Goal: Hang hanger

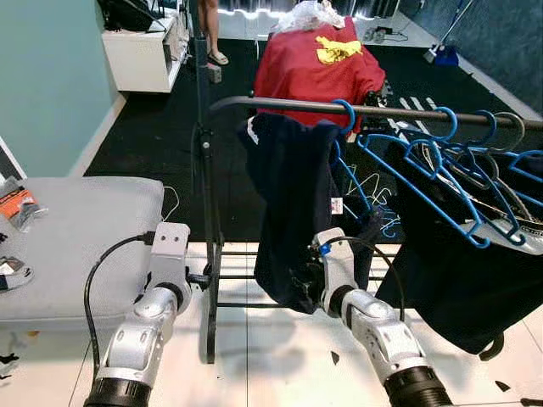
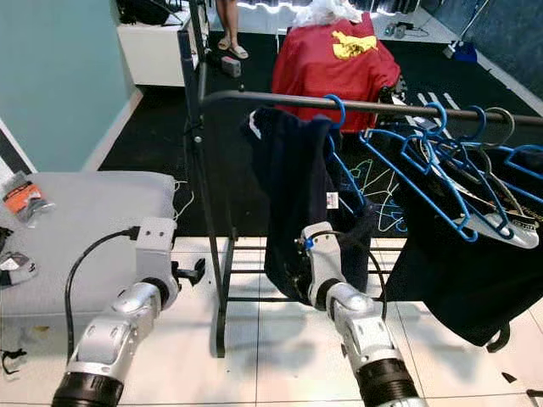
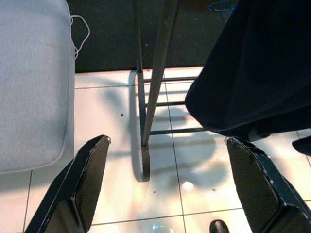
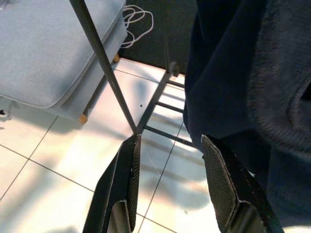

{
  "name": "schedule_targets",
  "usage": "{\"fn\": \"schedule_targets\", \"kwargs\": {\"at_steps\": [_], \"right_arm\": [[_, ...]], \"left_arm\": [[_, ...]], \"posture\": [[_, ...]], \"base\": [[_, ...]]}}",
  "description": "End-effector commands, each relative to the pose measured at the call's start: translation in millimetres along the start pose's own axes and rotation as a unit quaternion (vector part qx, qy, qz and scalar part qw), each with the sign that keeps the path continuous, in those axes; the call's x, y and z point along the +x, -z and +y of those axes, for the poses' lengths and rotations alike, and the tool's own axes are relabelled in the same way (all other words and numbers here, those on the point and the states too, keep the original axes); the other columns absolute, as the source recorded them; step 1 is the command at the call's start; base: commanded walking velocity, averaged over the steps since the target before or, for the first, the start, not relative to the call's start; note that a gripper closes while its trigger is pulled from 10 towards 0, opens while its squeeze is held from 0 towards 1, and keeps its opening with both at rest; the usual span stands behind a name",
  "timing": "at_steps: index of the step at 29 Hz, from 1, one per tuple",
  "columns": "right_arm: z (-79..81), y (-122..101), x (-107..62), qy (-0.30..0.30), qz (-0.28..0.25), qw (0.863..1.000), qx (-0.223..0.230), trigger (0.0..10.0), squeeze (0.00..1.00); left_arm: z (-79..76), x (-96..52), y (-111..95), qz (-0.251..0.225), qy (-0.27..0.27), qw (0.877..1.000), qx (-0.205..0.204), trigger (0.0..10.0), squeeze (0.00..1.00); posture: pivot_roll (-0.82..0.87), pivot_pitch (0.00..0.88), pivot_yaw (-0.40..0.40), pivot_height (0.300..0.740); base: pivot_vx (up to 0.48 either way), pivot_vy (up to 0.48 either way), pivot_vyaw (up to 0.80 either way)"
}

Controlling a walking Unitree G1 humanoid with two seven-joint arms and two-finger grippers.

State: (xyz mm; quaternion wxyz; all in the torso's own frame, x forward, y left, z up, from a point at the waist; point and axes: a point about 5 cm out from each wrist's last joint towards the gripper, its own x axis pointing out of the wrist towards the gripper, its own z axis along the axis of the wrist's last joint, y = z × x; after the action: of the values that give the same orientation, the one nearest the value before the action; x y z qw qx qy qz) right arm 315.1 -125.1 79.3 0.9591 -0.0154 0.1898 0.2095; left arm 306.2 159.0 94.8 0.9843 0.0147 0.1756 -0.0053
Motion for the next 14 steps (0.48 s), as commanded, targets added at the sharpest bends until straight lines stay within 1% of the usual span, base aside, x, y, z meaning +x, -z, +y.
{"fn": "schedule_targets", "kwargs": {"at_steps": [1,6,8,10,14], "right_arm": [[-0.7,2.1,-0.2,-0.001,0.005,1.0,0.011,10.0,0.0],[-1.2,1.0,-0.1,-0.001,0.003,1.0,0.01,10.0,0.0],[0.0,-1.8,0.4,-0.01,0.004,1.0,-0.005,10.0,0.0],[1.2,-3.6,-0.1,-0.014,0.002,1.0,-0.01,10.0,0.0],[2.1,-5.8,-0.8,-0.018,-0.003,1.0,-0.01,10.0,0.0]], "left_arm": [[-0.3,2.0,4.2,0.012,0.001,1.0,-0.003,10.0,0.0],[0.1,2.6,2.8,0.007,-0.004,1.0,0.0,10.0,0.0],[-0.9,2.4,2.2,0.005,-0.003,1.0,0.003,10.0,0.0],[-1.3,1.9,2.2,0.005,-0.002,1.0,0.001,10.0,0.0],[-1.4,1.4,2.4,0.005,-0.003,1.0,-0.002,10.0,0.0]], "posture": [[-0.01,0.117,-0.036,0.74],[-0.01,0.113,-0.038,0.74],[-0.01,0.111,-0.039,0.74],[-0.02,0.114,-0.04,0.74],[-0.02,0.113,-0.038,0.74]], "base": [[0.0,0.0,0.0],[0.0,0.0,0.0],[0.0,0.0,0.0],[0.0,0.0,0.0],[0.0,0.0,0.0]]}}
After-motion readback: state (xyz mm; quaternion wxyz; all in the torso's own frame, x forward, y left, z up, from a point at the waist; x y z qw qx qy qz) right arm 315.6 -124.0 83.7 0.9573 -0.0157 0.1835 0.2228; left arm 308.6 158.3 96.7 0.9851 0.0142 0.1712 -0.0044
